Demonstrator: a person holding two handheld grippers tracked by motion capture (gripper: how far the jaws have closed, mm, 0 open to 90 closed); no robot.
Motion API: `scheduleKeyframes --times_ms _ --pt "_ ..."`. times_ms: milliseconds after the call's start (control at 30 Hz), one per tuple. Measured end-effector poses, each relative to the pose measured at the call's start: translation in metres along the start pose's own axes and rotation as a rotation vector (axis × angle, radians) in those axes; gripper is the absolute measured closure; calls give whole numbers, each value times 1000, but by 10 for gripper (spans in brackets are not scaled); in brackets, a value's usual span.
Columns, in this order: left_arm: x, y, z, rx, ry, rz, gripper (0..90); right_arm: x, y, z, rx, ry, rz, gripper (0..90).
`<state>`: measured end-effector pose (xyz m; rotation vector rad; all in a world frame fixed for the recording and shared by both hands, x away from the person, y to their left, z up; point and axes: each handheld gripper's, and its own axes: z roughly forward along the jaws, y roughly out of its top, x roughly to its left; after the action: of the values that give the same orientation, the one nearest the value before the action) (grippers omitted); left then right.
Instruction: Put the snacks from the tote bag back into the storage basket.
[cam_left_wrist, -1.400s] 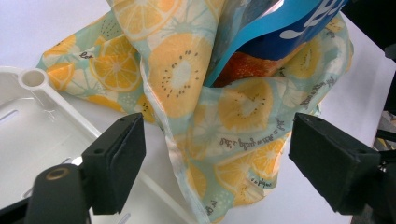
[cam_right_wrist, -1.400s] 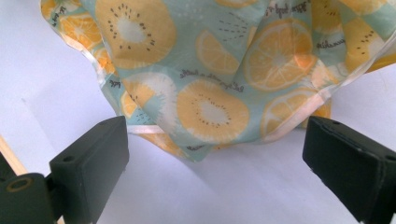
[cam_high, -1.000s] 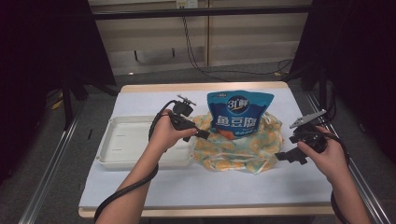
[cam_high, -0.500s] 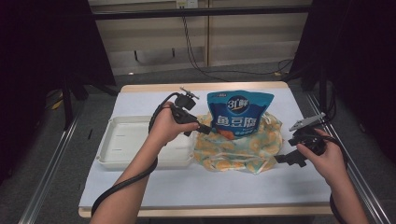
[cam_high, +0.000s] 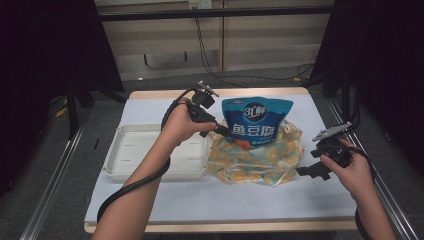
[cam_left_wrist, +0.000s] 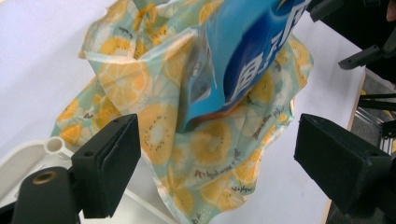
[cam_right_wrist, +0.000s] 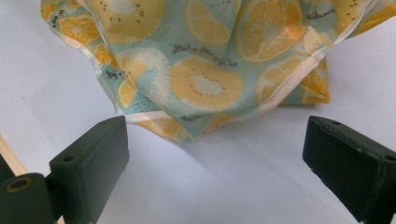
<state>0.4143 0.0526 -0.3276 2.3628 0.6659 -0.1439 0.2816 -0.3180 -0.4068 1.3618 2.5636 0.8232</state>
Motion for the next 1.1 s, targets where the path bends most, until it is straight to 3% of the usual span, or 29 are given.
scheduleKeyframes --times_ms 333,633,700,1033,1067,1100 --pt "2 15 -12 -29 -9 24 172 1 0 4 8 2 -5 71" --pt "-4 35 -18 -38 -15 58 219 -2 -2 1 8 -15 2 72" --pt "-5 40 -19 -19 -10 86 234 -1 -2 0 3 -9 0 72" --pt "-11 58 -18 -15 -20 112 271 -1 -2 1 2 5 2 75" --pt "-12 59 -17 -23 -20 98 277 -1 -2 1 2 7 0 75" --pt "-11 61 -17 -13 -26 113 279 -1 -2 1 3 8 2 75"
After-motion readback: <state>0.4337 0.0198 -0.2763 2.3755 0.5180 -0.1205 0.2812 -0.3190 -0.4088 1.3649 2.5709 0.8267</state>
